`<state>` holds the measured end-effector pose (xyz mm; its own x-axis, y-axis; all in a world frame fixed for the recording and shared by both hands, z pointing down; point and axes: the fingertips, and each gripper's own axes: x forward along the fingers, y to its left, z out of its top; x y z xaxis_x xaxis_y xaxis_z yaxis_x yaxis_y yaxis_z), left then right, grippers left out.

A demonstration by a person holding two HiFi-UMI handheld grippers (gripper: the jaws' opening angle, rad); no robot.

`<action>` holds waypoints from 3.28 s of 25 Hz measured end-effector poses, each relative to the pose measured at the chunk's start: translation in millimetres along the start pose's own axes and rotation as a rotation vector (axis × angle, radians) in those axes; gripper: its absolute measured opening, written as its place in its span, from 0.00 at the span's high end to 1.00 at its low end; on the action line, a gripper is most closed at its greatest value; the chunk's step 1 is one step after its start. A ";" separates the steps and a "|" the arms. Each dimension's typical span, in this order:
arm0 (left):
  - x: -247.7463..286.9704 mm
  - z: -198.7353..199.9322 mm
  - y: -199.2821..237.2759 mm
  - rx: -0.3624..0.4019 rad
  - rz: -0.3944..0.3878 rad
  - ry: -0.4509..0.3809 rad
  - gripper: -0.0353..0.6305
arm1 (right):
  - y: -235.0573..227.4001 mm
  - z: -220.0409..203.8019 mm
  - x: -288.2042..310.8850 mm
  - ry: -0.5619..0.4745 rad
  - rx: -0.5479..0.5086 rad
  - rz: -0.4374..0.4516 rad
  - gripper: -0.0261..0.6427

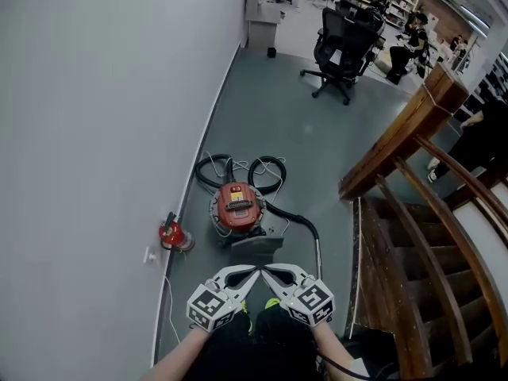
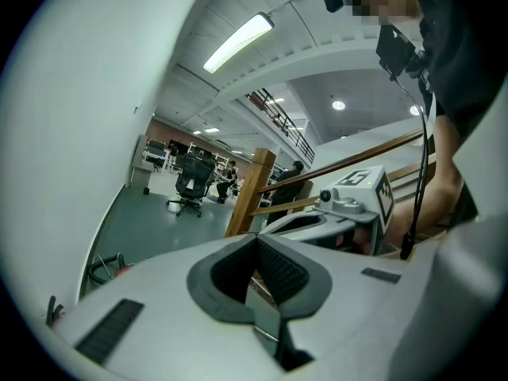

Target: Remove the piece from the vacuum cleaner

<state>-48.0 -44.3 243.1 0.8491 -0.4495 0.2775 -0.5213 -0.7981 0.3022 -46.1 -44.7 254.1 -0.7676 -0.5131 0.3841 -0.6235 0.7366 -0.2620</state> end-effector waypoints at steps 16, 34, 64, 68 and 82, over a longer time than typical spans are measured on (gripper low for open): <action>30.1 -20.4 16.3 -0.048 0.086 0.031 0.94 | -30.8 -22.9 10.2 0.063 -0.001 0.107 0.94; 84.0 -80.7 61.2 -0.071 0.115 0.056 0.94 | -88.9 -85.5 49.5 0.130 0.025 0.128 0.94; 159.2 -198.3 96.5 0.038 0.101 0.093 0.94 | -142.4 -231.9 113.1 0.267 -0.049 0.129 0.94; 156.1 -214.8 110.7 0.064 0.140 0.090 0.94 | -157.5 -246.8 113.3 0.255 -0.035 0.109 0.94; 169.3 -292.2 142.9 -0.024 0.145 0.179 0.91 | -180.0 -288.5 137.9 0.259 -0.082 0.132 0.89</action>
<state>-3.7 -117.2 599.8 0.7373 -0.4788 0.4766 -0.6407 -0.7192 0.2687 3.1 -121.0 609.6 -0.7713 -0.2884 0.5674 -0.4983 0.8283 -0.2564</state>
